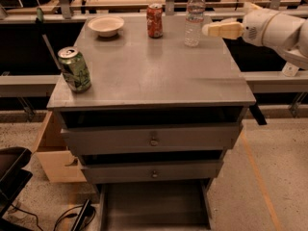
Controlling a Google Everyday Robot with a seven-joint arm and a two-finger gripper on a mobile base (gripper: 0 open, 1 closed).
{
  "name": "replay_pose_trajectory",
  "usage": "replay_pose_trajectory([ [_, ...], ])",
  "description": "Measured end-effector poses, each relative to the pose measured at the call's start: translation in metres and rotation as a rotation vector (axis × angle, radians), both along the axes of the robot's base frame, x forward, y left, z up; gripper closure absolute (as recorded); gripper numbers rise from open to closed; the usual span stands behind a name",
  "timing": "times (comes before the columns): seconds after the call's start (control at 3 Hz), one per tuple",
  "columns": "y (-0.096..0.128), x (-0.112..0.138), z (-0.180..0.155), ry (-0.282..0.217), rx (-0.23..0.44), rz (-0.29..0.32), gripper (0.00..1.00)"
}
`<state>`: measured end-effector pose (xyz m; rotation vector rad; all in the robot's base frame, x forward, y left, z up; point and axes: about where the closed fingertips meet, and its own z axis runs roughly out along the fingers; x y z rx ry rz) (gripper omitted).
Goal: Move water bottle near green can
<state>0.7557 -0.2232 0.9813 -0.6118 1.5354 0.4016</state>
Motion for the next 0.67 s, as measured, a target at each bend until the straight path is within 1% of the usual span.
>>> replay_pose_trajectory([
  [0.33,0.011,0.042,-0.007,-0.008,-0.01,0.008,0.0],
  [0.67,0.022,0.075,-0.014,0.004,-0.008,0.021,0.0],
])
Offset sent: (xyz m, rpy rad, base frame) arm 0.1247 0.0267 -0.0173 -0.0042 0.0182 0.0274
